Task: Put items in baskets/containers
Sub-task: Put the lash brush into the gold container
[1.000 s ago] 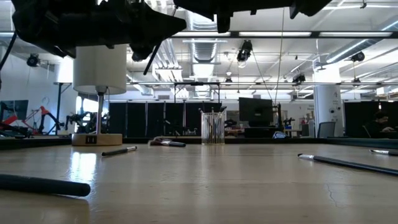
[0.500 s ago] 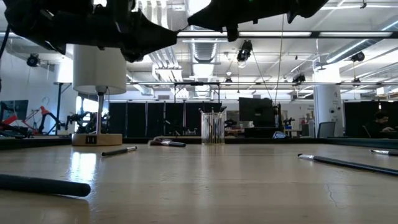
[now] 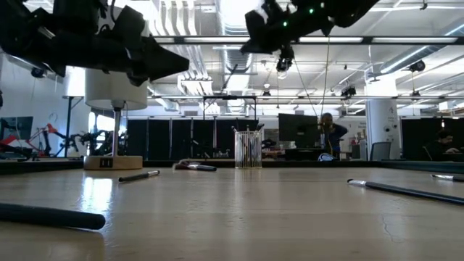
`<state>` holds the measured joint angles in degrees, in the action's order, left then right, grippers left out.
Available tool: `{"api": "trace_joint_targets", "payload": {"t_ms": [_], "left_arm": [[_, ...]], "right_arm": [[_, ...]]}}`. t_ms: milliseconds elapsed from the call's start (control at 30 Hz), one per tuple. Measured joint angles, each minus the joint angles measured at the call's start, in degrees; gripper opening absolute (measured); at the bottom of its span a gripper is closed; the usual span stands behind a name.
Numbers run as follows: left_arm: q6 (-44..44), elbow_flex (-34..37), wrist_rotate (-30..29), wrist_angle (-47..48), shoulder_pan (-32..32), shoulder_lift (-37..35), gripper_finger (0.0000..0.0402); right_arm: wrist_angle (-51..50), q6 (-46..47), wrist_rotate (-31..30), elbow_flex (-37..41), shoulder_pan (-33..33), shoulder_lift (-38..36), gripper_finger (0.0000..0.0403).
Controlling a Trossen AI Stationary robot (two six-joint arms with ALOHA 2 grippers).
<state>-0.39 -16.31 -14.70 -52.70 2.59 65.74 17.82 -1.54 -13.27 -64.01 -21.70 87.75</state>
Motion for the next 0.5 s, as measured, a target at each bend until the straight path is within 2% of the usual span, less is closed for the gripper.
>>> {"api": "trace_joint_targets", "payload": {"t_ms": [300,500], "left_arm": [[-0.06,0.72,-0.24,0.14,0.81,-0.25,0.0099],[-0.04,0.72,-0.23,0.28,1.05,-0.25,0.0099]], "right_arm": [[-4.36,-3.28,0.21,-4.49,-7.00,7.15,0.0008],[-6.73,-3.84,-0.35,-3.66,-8.85,8.87,0.0008]]}}
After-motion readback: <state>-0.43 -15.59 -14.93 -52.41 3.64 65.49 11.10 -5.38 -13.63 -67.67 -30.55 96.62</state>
